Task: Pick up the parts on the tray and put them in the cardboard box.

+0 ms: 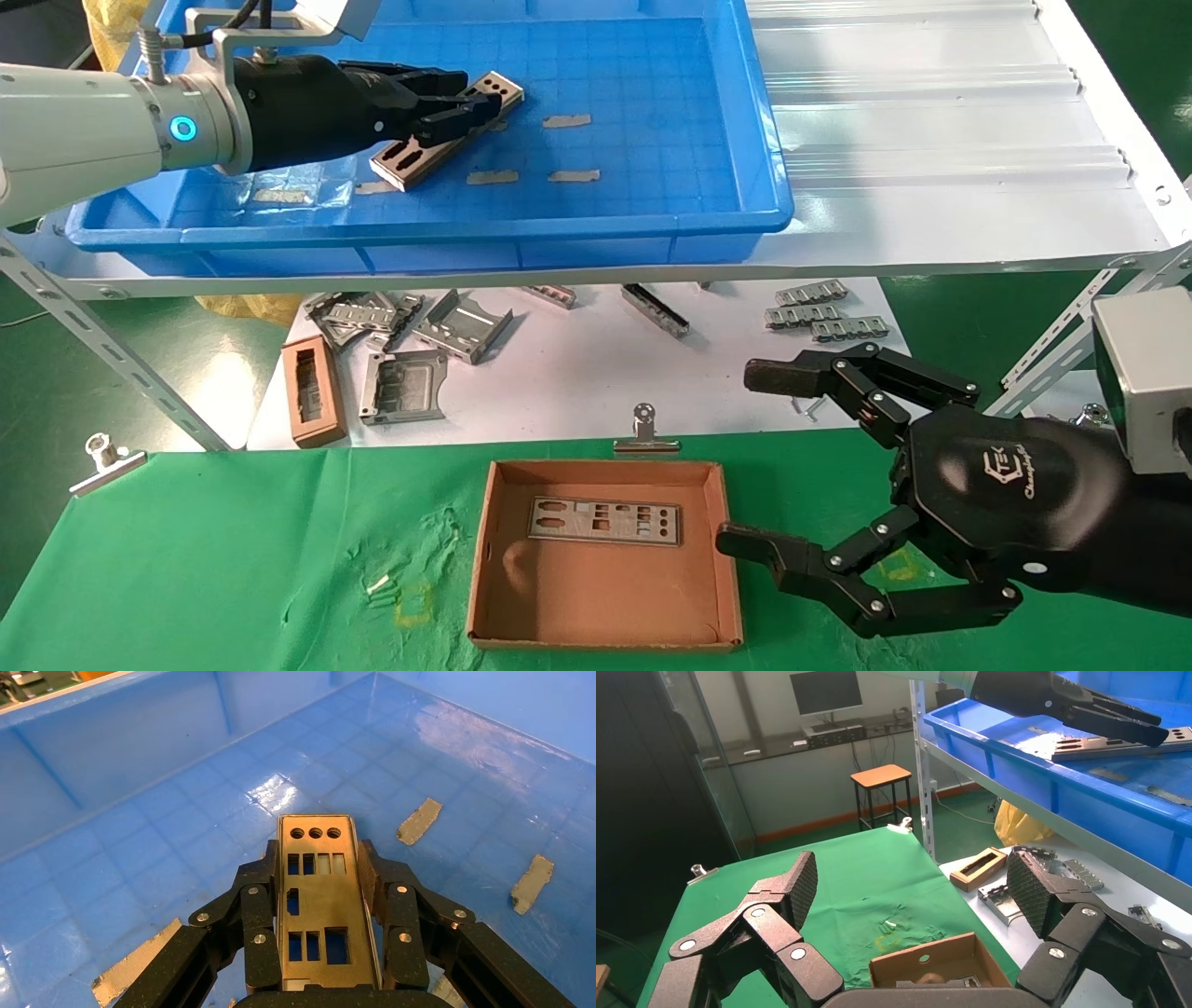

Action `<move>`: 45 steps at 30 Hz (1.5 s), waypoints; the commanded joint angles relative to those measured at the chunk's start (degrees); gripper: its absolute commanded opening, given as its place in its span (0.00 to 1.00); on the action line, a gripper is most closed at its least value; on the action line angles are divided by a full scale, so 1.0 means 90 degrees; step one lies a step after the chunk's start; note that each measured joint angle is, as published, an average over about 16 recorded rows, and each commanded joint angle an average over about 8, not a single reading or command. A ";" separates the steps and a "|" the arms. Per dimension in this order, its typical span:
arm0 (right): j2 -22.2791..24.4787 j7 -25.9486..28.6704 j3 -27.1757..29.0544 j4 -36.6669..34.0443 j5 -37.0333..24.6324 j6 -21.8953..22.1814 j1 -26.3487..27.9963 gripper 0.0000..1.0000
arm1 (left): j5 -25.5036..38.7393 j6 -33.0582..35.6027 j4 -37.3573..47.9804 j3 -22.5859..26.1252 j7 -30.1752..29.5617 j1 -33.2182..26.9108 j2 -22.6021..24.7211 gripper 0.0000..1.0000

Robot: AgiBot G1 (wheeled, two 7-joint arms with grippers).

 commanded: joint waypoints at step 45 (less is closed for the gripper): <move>0.0000 0.0000 0.0000 0.0000 0.0000 0.0000 0.0000 1.00 | -0.1868 0.4101 -0.3540 0.0341 -0.0455 0.0852 -0.1572 0.00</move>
